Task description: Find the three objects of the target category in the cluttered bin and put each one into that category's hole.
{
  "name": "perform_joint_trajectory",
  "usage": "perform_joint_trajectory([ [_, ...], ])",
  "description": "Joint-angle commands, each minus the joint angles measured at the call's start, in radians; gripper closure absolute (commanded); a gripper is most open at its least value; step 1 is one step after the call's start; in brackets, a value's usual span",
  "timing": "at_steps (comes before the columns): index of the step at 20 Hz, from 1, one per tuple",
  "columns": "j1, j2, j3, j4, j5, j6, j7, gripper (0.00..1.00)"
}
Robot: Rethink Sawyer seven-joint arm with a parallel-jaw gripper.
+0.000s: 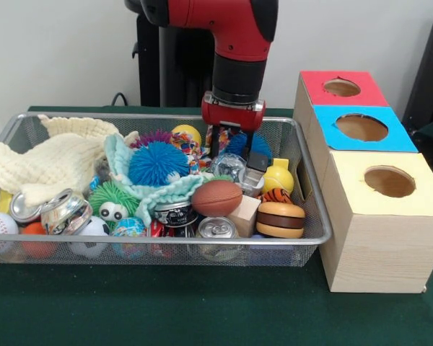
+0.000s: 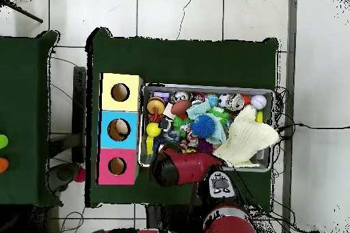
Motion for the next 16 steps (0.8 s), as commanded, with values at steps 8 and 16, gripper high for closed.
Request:
perform_joint_trajectory([
  [8,0.008,0.079,-0.006,-0.094,-0.011,-0.072,0.071,0.0],
  [16,-0.061,-0.009,0.079,-0.02,0.041,-0.044,0.122,0.0],
])
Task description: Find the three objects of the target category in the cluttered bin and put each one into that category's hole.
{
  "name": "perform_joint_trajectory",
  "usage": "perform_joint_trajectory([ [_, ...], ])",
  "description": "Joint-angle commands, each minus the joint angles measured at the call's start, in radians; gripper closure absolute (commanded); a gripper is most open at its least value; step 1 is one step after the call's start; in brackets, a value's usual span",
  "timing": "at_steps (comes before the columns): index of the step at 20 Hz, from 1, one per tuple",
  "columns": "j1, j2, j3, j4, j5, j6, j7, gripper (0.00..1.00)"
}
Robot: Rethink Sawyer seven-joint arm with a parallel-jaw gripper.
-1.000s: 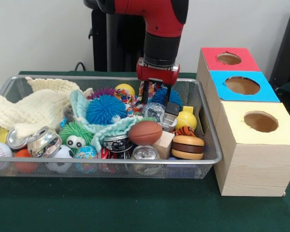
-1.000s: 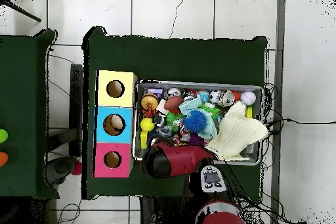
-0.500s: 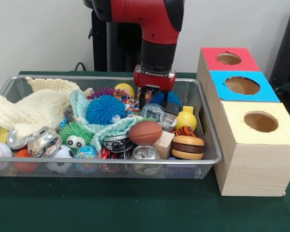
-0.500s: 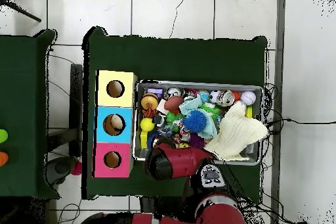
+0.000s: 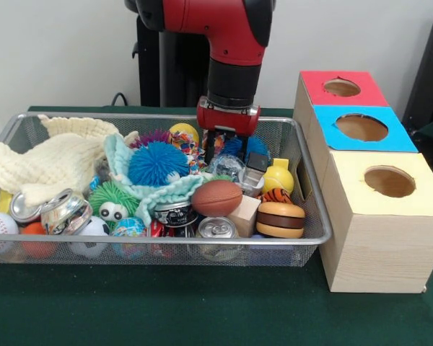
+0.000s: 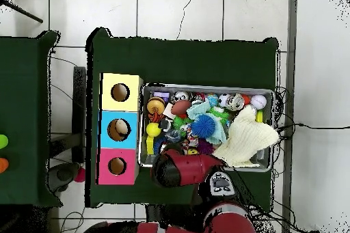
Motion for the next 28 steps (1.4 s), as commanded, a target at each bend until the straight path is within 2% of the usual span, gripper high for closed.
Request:
perform_joint_trajectory([
  [1,-0.1,-0.046,0.146,0.01,0.058,0.035,0.131,0.0],
  [4,-0.152,-0.065,0.215,0.044,0.08,0.048,0.148,0.0],
  [8,-0.193,-0.058,0.262,0.072,0.101,-0.02,0.19,0.0],
  [12,-0.228,-0.051,0.298,0.106,0.159,-0.077,0.253,0.0],
  [15,-0.241,-0.052,0.314,0.125,0.2,-0.11,0.276,0.0],
  [23,-0.249,-0.026,0.325,0.141,0.245,-0.198,0.276,0.0],
  [28,-0.254,-0.02,0.333,0.151,0.264,-0.217,0.265,0.0],
])
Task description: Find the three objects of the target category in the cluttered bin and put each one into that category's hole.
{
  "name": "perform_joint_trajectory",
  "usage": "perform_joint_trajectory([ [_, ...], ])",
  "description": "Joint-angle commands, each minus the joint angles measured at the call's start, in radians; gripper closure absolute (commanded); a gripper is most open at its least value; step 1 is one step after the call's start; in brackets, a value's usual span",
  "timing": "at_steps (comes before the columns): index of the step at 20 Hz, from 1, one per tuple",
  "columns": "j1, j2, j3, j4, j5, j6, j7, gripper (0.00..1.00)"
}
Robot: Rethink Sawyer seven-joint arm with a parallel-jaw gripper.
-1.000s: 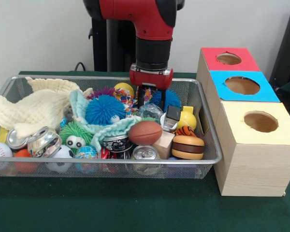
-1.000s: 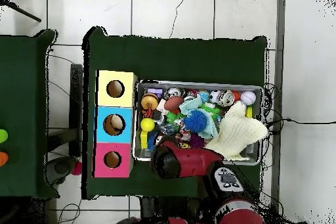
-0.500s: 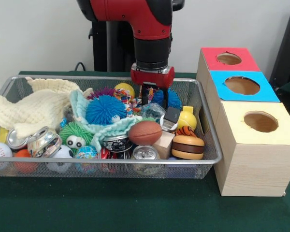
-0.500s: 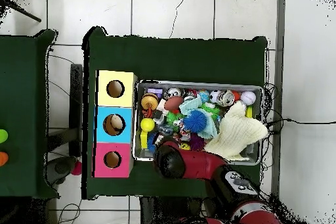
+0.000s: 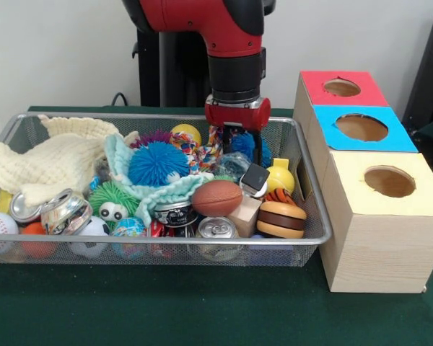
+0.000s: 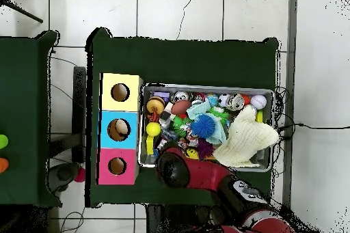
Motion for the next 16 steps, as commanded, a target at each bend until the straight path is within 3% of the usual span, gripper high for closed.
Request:
perform_joint_trajectory([
  [1,-0.023,0.026,0.105,-0.014,0.082,-0.116,0.259,0.0],
  [4,-0.006,0.026,0.083,-0.022,0.08,-0.124,0.236,0.0],
  [8,0.11,0.016,-0.067,-0.071,0.075,-0.126,0.157,0.0],
  [16,0.128,0.024,-0.085,-0.093,0.046,-0.127,0.129,0.0],
])
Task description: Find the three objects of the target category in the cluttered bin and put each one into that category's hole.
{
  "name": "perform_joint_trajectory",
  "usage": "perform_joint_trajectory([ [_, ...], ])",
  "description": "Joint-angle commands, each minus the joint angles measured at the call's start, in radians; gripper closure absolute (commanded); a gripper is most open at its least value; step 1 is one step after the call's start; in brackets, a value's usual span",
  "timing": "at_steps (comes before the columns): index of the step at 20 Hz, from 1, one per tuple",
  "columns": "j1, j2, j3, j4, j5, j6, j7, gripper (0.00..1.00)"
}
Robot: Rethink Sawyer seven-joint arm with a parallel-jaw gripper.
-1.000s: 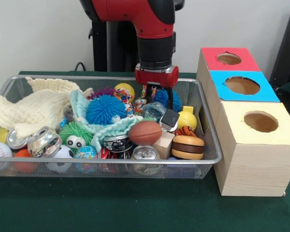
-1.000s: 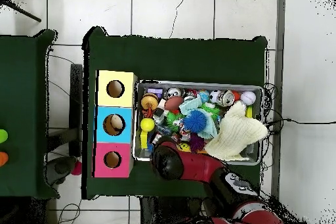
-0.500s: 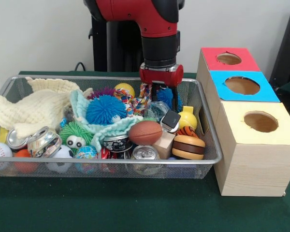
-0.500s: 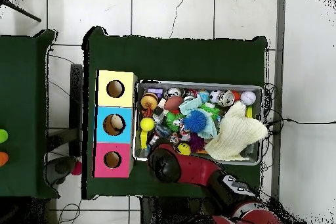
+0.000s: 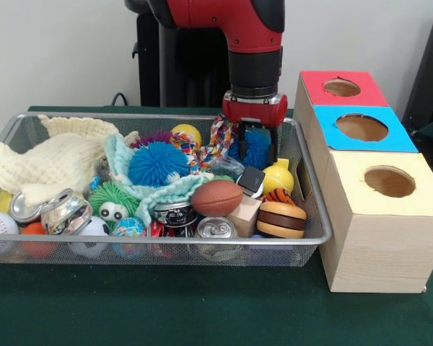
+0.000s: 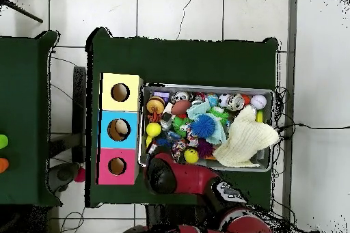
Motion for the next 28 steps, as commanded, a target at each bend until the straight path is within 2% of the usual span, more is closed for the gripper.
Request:
perform_joint_trajectory([
  [1,0.02,0.024,-0.036,-0.119,0.026,-0.062,0.119,0.0],
  [8,0.141,0.09,-0.184,-0.206,-0.019,-0.088,0.012,0.0],
  [11,0.252,0.131,-0.314,-0.288,-0.067,-0.037,-0.1,0.0],
  [13,0.289,0.151,-0.352,-0.327,-0.105,-0.017,-0.13,0.0],
  [19,0.364,0.151,-0.418,-0.413,-0.237,0.094,-0.172,0.0],
  [28,0.404,0.153,-0.439,-0.476,-0.38,0.17,-0.126,0.0],
])
